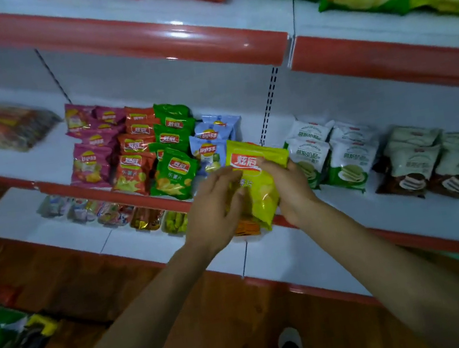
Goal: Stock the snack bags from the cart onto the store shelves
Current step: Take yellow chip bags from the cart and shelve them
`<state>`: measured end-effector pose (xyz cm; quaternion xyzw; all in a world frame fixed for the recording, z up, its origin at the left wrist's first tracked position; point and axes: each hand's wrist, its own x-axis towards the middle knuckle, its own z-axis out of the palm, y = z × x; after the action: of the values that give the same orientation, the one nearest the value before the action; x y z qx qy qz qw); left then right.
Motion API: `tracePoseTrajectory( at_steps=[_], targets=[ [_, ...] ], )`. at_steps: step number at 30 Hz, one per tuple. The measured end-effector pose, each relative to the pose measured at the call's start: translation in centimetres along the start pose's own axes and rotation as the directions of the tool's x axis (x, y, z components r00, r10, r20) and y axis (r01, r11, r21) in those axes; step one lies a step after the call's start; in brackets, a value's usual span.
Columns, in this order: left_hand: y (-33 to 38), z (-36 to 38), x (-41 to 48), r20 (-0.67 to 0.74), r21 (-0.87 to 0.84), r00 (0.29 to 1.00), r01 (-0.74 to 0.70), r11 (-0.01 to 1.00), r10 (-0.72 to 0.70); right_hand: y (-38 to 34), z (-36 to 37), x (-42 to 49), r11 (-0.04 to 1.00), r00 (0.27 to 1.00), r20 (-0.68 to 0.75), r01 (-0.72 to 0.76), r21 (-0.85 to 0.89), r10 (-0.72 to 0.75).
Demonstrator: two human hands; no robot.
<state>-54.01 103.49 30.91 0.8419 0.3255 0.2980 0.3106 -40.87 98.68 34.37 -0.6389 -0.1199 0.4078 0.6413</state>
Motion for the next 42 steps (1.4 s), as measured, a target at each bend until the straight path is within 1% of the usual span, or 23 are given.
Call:
tracePoseTrajectory(
  at_steps=[1,2,3,4,5,6,7,8,9,11,14,16,18,19,21,23,25,28,30,33,38,40,42],
  targets=[
    [-0.7,-0.8,-0.3,-0.048,0.025,0.999,0.021,0.999,-0.020,0.0,0.0,-0.4,0.997,0.999,-0.009,-0.047,0.059,0.047],
    [-1.2,-1.7,-0.7,-0.059,-0.006,0.996,0.065,0.998,-0.065,0.0,0.0,-0.9,0.991,0.996,-0.007,-0.084,0.101,0.085],
    [-1.6,-2.4,-0.9,0.001,-0.108,0.990,0.139,0.984,-0.140,0.0,0.0,-1.5,0.986,0.994,0.009,-0.107,0.131,0.106],
    [-1.5,-3.0,-1.1,0.125,-0.266,0.967,0.248,0.931,-0.222,0.1,0.0,-2.2,0.981,0.992,0.033,-0.122,0.149,0.118],
    [-1.4,-3.6,-1.3,0.273,-0.409,0.923,0.367,0.835,-0.272,0.1,-0.1,-2.9,0.977,0.990,0.056,-0.135,0.165,0.128],
    [-1.3,-4.0,-1.3,0.403,-0.489,0.873,0.458,0.742,-0.273,0.0,-0.1,-3.6,0.973,0.988,0.077,-0.145,0.181,0.133],
    [-1.0,-4.3,-1.3,0.500,-0.501,0.830,0.509,0.700,-0.245,-0.2,-0.1,-4.3,0.971,0.987,0.090,-0.147,0.189,0.132],
    [-0.5,-4.5,-1.4,0.561,-0.501,0.804,0.519,0.693,-0.197,-0.3,-0.1,-4.9,0.971,0.988,0.098,-0.139,0.193,0.122],
    [0.0,-4.6,-1.5,0.579,-0.505,0.799,0.508,0.698,-0.162,-0.5,-0.1,-5.4,0.977,0.991,0.091,-0.117,0.181,0.102],
    [1.1,-4.2,-1.5,0.532,-0.567,0.833,0.486,0.665,-0.156,-0.7,-0.3,-6.1,0.994,1.000,0.010,0.001,0.106,-0.002],
    [3.0,-3.8,-1.1,0.369,-0.663,0.917,0.372,0.650,-0.149,-1.0,-0.7,-7.3,0.968,0.961,-0.167,0.197,-0.159,-0.222],
    [4.5,-3.8,-0.6,0.333,-0.689,0.940,0.291,0.664,-0.066,-1.7,-0.9,-8.2,0.911,0.894,-0.240,0.314,-0.267,-0.378],
    [6.3,-4.1,-0.1,0.320,-0.701,0.947,0.232,0.674,0.006,-2.8,-1.4,-9.0,0.815,0.792,-0.278,0.420,-0.399,-0.544],
    [7.2,-4.4,0.3,0.315,-0.707,0.948,0.208,0.676,0.038,-3.5,-1.7,-9.3,0.772,0.746,-0.284,0.455,-0.444,-0.602],
    [8.8,-4.7,1.2,0.299,-0.728,0.952,0.183,0.661,0.066,-4.9,-2.4,-9.6,0.723,0.683,-0.291,0.512,-0.464,-0.670],
    [10.1,-5.0,2.4,0.268,-0.751,0.962,0.177,0.636,0.048,-6.1,-2.9,-9.9,0.702,0.658,-0.275,0.570,-0.427,-0.701],
    [11.3,-5.3,3.7,0.249,-0.745,0.968,0.167,0.646,0.037,-7.3,-3.3,-10.2,0.711,0.671,-0.254,0.599,-0.368,-0.697],
    [12.4,-5.2,5.2,0.243,-0.722,0.969,0.142,0.677,0.055,-9.3,-4.4,-10.5,0.737,0.708,-0.226,0.593,-0.324,-0.669],
    [13.4,-5.2,6.1,0.236,-0.719,0.967,0.109,0.686,0.093,-10.9,-5.3,-10.3,0.731,0.702,-0.225,0.600,-0.326,-0.676],
    [16.4,-4.7,8.0,0.192,-0.699,0.964,0.004,0.715,0.183,-13.9,-7.4,-9.6,0.738,0.698,-0.247,0.608,-0.292,-0.672],
    [23.4,-2.5,12.4,0.113,-0.615,0.949,-0.166,0.771,0.294,-19.8,-12.4,-8.1,0.773,0.700,-0.333,0.600,-0.205,-0.632],
    [26.0,-0.9,13.8,0.063,-0.572,0.948,-0.222,0.789,0.313,-21.8,-14.5,-7.8,0.776,0.701,-0.338,0.598,-0.200,-0.628],
    [28.3,0.6,15.2,0.037,-0.531,0.951,-0.241,0.812,0.306,-23.5,-16.8,-7.5,0.780,0.711,-0.323,0.588,-0.215,-0.625]
  ],
)
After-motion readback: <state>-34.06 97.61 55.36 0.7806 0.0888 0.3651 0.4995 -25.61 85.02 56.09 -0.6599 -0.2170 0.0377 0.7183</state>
